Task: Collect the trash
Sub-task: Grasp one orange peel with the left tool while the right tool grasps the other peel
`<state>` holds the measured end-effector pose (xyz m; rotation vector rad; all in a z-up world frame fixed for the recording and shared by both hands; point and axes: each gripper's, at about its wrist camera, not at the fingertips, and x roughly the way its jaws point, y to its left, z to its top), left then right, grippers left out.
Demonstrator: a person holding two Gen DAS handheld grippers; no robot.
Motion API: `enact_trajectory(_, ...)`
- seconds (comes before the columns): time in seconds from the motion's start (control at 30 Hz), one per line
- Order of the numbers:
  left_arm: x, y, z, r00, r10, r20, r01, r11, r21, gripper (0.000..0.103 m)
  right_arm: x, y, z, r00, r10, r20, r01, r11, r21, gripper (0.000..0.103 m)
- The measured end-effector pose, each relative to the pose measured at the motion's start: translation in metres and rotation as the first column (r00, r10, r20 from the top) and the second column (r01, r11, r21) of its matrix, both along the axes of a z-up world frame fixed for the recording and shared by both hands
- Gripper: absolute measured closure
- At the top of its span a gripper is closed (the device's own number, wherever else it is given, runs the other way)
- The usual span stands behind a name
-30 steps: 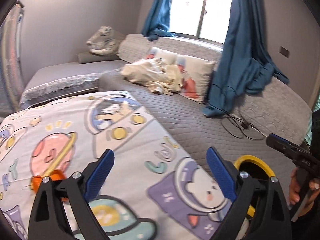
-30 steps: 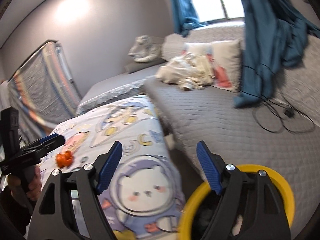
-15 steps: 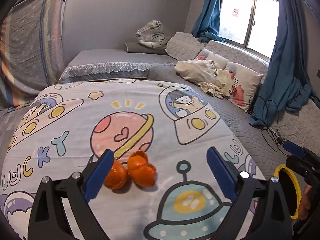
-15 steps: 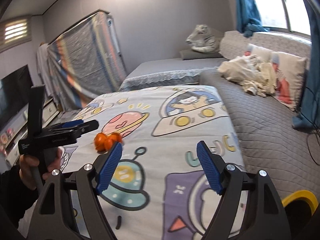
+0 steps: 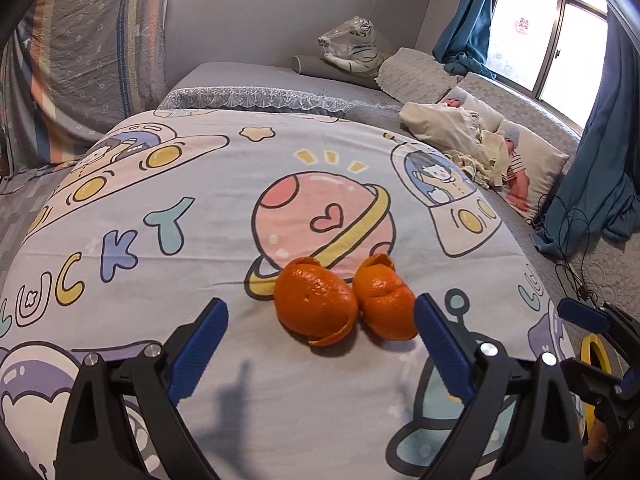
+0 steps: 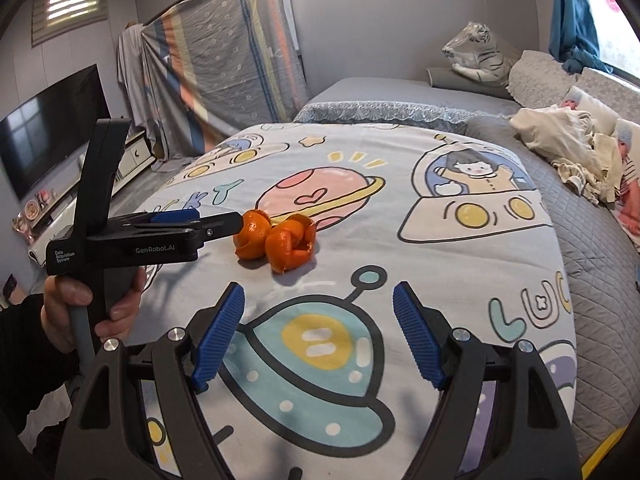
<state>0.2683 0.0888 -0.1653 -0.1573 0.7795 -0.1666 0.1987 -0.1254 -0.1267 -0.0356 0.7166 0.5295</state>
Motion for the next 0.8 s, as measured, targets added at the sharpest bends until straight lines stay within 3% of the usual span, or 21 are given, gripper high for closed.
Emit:
enact_trajectory(0.2, 0.011, 0.005, -0.013, 0.999, 0.007, -0.037, -0.006, 1.0, 0.028, 0.016, 0.012, 0.017, -0.009, 0.999, 0.037, -0.024, -0.038, 0.999, -0.019, 0.03)
enact_trajectory(0.33, 0.024, 0.004, -0.022, 0.997, 0.017, -0.076, -0.012, 0.998, 0.064, 0.027, 0.023, 0.03, -0.018, 0.997, 0.066, -0.044, -0.068, 0.997, -0.046, 0.03)
enact_trajectory(0.6, 0.043, 0.006, -0.025, 0.995, 0.005, -0.097, -0.001, 0.999, 0.041, 0.031, 0.048, 0.056, -0.034, 0.99, 0.109, -0.087, -0.117, 0.99, -0.083, 0.03)
enact_trajectory(0.8, 0.06, 0.015, -0.024, 0.994, 0.007, -0.109, -0.009, 1.0, -0.02, 0.045, 0.066, 0.071, -0.043, 0.986, 0.123, -0.113, -0.134, 0.987, -0.094, 0.032)
